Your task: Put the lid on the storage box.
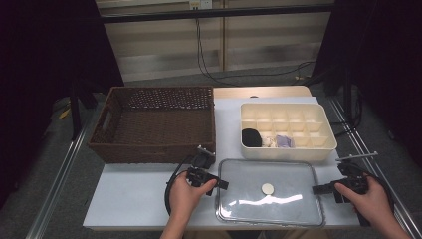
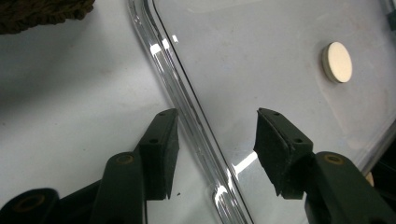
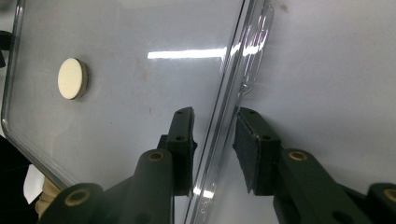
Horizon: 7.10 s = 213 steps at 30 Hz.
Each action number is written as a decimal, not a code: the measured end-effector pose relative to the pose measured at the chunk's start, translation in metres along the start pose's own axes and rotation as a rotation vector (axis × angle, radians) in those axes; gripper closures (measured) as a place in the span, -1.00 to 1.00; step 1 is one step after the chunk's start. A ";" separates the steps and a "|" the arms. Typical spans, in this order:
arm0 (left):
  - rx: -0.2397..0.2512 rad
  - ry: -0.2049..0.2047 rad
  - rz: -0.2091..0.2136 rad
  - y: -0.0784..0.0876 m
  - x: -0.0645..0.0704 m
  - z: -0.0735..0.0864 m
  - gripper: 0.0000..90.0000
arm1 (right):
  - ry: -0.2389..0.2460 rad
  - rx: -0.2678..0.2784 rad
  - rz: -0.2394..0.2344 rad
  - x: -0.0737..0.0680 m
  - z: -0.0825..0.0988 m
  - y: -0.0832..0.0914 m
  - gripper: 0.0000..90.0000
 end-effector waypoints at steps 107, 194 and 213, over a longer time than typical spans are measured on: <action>0.113 0.094 -0.119 0.027 -0.019 0.025 0.02 | 0.021 0.108 -0.084 -0.027 0.002 -0.018 0.47; 0.099 0.176 -0.079 0.019 -0.006 0.028 0.41 | -0.087 0.165 -0.119 -0.016 0.011 -0.012 0.65; 0.341 0.093 -0.062 0.059 0.011 0.010 0.74 | -0.008 0.443 -0.203 -0.028 0.006 0.024 0.73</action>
Point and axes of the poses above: each handheld gripper's, and its own axes: y roughly backward along the jaws, z roughly out of its underside, x roughly to its right, the point moved 5 cm from there along -y, roughly forward along the jaws, and after that the axes turned 3 degrees about x, right-handed, at the moved point
